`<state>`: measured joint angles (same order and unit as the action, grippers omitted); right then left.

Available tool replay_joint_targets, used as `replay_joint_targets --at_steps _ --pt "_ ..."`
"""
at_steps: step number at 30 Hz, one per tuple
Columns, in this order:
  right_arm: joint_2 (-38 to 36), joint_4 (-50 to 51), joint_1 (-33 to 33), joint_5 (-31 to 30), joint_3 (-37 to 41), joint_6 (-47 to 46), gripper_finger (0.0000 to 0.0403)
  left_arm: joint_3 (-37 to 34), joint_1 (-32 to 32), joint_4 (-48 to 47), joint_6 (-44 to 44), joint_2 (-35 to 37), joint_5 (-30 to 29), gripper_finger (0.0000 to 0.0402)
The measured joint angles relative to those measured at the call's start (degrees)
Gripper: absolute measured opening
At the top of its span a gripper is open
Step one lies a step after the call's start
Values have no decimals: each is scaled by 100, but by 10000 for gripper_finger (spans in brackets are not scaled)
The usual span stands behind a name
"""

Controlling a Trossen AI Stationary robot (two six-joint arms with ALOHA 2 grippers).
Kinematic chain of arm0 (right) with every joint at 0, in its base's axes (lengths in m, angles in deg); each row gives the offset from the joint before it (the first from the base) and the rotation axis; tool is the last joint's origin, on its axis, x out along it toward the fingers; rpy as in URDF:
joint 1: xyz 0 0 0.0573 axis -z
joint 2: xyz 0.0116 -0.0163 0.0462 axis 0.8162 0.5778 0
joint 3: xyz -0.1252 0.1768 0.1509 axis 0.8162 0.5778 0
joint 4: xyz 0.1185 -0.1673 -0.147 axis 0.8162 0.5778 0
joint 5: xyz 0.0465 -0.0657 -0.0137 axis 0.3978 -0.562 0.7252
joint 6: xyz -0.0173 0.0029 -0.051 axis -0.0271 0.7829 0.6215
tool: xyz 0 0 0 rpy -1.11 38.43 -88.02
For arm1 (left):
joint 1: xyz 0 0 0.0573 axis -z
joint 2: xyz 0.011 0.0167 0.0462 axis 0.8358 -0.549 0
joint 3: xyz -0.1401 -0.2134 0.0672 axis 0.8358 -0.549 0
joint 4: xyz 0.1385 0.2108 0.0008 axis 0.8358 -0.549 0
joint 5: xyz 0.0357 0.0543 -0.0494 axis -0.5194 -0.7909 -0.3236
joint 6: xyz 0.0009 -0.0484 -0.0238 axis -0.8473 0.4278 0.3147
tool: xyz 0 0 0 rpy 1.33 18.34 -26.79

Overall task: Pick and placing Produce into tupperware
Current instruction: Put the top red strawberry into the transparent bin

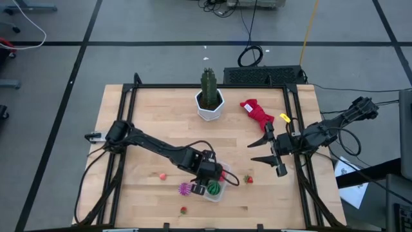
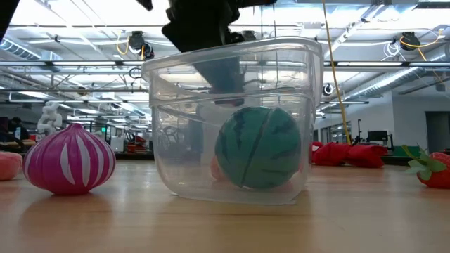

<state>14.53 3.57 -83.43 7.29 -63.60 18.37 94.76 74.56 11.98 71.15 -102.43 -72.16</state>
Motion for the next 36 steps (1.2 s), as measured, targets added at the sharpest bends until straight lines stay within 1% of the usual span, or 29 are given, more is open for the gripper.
replay_joint_targets --at_steps 7,20,36 --pt "0 1 0 0 0 0 196 -356 -157 327 47 0 2 159" --pt "2 2 0 0 0 0 196 -658 -355 729 217 0 7 159" --pt "2 20 0 0 0 0 196 -662 -359 816 206 0 24 159"
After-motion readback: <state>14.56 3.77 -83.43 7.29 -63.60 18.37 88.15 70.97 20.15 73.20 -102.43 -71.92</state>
